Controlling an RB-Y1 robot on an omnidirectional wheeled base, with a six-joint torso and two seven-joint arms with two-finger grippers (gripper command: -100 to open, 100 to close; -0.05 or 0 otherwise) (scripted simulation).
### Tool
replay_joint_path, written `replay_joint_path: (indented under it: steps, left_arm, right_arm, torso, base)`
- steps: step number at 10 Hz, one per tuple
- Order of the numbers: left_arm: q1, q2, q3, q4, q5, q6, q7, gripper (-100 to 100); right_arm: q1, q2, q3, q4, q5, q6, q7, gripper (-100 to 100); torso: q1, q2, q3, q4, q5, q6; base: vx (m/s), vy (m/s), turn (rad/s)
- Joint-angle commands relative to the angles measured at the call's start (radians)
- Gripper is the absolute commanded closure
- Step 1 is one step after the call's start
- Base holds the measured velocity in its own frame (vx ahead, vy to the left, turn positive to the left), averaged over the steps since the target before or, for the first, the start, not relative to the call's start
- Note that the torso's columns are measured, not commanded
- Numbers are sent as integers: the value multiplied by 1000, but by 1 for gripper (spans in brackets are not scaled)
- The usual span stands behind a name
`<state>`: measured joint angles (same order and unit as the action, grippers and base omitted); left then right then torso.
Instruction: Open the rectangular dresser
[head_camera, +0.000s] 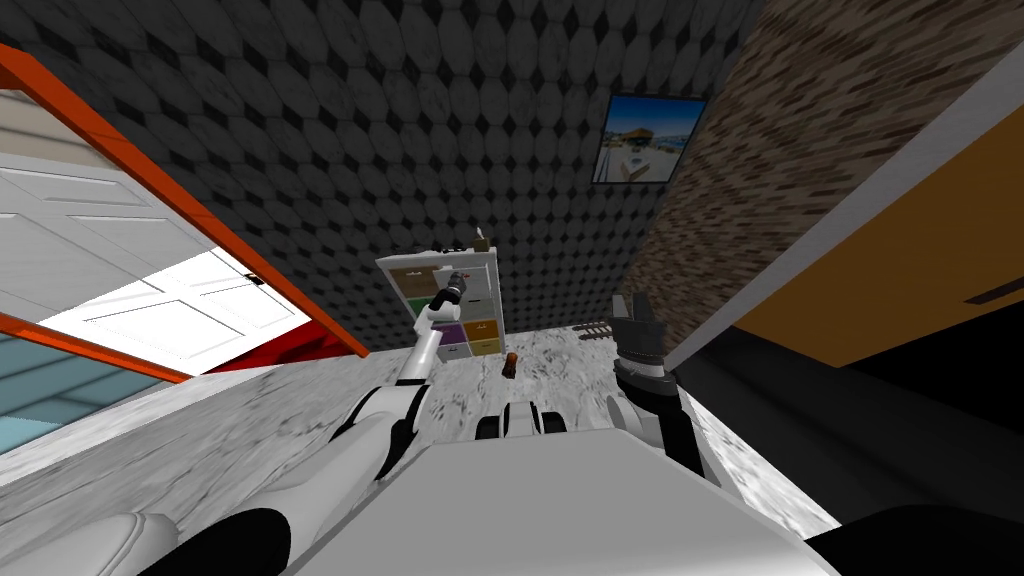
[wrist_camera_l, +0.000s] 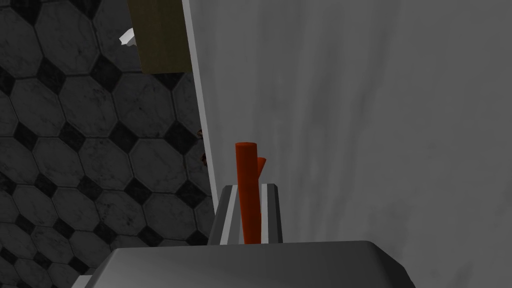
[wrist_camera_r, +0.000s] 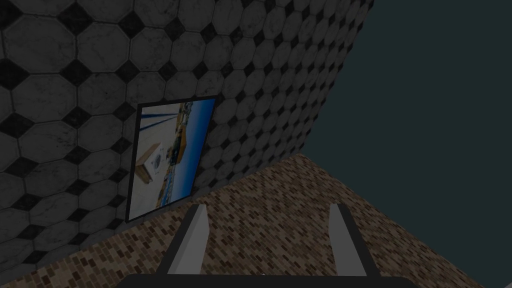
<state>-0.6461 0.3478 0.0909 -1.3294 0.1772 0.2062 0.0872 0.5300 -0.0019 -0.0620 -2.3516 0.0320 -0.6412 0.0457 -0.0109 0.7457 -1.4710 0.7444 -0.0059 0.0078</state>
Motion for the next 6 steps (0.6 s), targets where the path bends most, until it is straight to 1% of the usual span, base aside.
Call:
replay_joint_path:
  steps: [1,2,3,4,5,6]
  left_arm:
    - [-41,-11,-4,83,-1,-26,-8,100]
    - [-41,-11,-4,92,-1,-26,-8,100]
    - [-85,-8,-11,137,33,-78,-41,100]
    - [-107,-8,-11,168,33,-91,-41,100]
    - [-126,-8,-11,217,33,-91,-41,100]
    - [-126,-8,-11,235,33,-91,-41,100]
  right_arm:
    - [0,0,0,0,0,0,0,0]
    - [0,0,0,0,0,0,0,0]
    - [0,0,0,0,0,0,0,0]
    - [0,0,0,0,0,0,0,0]
    - [0,0,0,0,0,0,0,0]
    - [0,0,0,0,0,0,0,0]
  torso:
    - [-1,-2,-1,0,0,0]
    - [-1,-6,-3,-3,0,0]
    - [1,-9,-6,-6,1,-1]
    - [2,-4,-3,-4,1,0]
    - [1,-1,-1,-1,1,0]
    - [-1,-3,-1,-2,0,0]
  base:
    - [-12,5,-4]
    - [6,2,-5]
    - [-89,4,26]
    - [-123,4,17]
    - [-68,-2,-16]
    - [-18,-1,-5]
